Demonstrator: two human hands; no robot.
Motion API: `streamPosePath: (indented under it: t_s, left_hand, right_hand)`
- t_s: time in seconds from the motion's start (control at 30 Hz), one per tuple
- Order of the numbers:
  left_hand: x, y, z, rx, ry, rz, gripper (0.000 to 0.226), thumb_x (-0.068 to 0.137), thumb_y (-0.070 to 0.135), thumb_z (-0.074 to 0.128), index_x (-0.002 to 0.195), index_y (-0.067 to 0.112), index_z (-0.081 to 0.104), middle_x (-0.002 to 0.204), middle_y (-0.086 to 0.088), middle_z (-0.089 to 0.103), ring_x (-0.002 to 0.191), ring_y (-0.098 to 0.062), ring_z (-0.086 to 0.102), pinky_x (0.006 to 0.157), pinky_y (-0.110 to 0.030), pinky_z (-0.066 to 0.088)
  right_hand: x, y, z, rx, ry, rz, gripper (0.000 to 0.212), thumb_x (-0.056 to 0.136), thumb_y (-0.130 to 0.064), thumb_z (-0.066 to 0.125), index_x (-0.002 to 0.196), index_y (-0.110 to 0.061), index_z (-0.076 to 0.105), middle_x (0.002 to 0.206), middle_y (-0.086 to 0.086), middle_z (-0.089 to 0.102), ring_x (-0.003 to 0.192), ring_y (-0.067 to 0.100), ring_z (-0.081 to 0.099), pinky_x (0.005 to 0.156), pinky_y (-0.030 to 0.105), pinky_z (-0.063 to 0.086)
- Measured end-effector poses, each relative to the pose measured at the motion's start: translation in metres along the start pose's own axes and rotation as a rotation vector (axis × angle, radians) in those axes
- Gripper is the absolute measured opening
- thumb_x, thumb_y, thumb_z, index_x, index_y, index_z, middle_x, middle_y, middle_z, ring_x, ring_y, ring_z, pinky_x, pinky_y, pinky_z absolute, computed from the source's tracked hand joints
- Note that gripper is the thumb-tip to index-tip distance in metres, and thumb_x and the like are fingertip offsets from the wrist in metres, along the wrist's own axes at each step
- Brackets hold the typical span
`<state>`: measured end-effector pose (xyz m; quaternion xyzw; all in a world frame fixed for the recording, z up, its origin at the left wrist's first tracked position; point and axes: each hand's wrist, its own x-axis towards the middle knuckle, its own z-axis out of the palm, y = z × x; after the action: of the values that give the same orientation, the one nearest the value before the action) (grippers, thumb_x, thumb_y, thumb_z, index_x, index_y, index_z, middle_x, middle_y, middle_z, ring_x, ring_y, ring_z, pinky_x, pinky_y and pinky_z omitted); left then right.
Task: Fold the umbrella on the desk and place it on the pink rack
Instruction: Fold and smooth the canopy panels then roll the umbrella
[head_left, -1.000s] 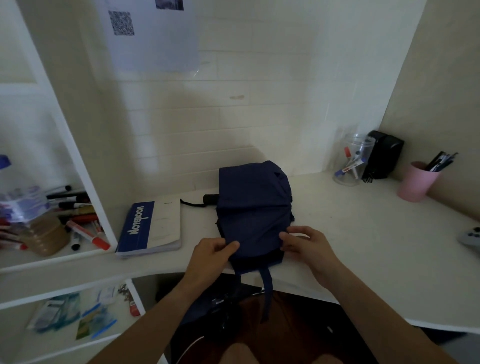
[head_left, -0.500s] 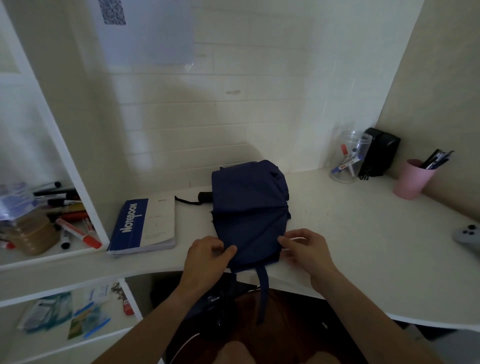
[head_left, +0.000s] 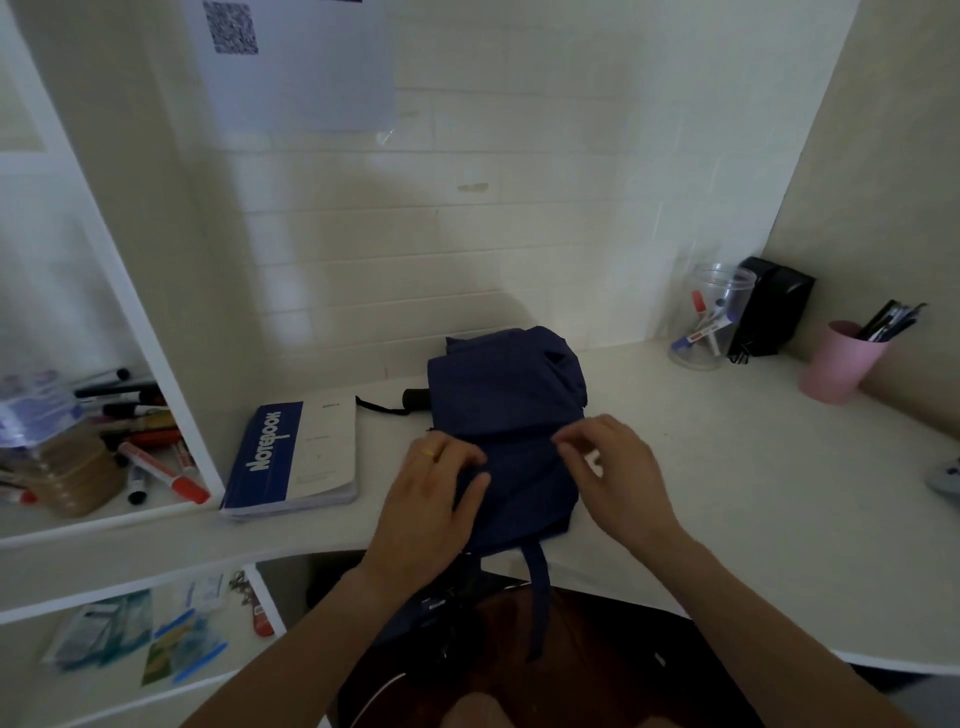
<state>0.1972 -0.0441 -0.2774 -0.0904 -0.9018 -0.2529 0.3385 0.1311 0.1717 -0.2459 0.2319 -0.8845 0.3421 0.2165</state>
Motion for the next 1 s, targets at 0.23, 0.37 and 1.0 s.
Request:
streamPosePath:
  t_s: [0.23,0.37,1.0]
  left_hand:
    - [-0.003,-0.03,0.021,0.276,-0.545,0.094,0.063,0.104,0.057,0.024,0.159,0.026,0.024,0.165,0.0,0.028,0.149,-0.018,0.028,0.122,-0.039,0.027]
    - [-0.016,-0.043,0.016,0.374,-0.537,0.087,0.081,0.098,0.072,0.011,0.161,0.02,0.017,0.167,0.001,0.024,0.152,-0.019,0.025,0.126,-0.041,0.014]
    - [0.074,-0.016,-0.03,-0.556,0.016,-0.785,0.032,0.087,0.053,0.071,0.098,0.023,0.068,0.097,0.012,0.066,0.086,0.0,0.059,0.067,-0.015,0.041]
  right_hand:
    - [-0.002,0.033,0.026,-0.298,-0.433,-0.192,0.05,0.097,-0.05,0.039,0.14,-0.028,0.051,0.146,-0.002,0.05,0.134,0.022,0.046,0.111,0.038,0.04]
    - [-0.019,0.055,0.031,-0.407,-0.678,-0.109,0.081,0.087,-0.074,0.001,0.158,-0.036,-0.002,0.165,-0.011,-0.012,0.153,0.009,-0.011,0.125,0.031,-0.002]
    - [0.072,0.005,-0.009,0.236,0.019,0.342,0.029,0.084,-0.031,0.076,0.109,-0.02,0.069,0.103,-0.008,0.071,0.089,0.011,0.065,0.076,0.021,0.05]
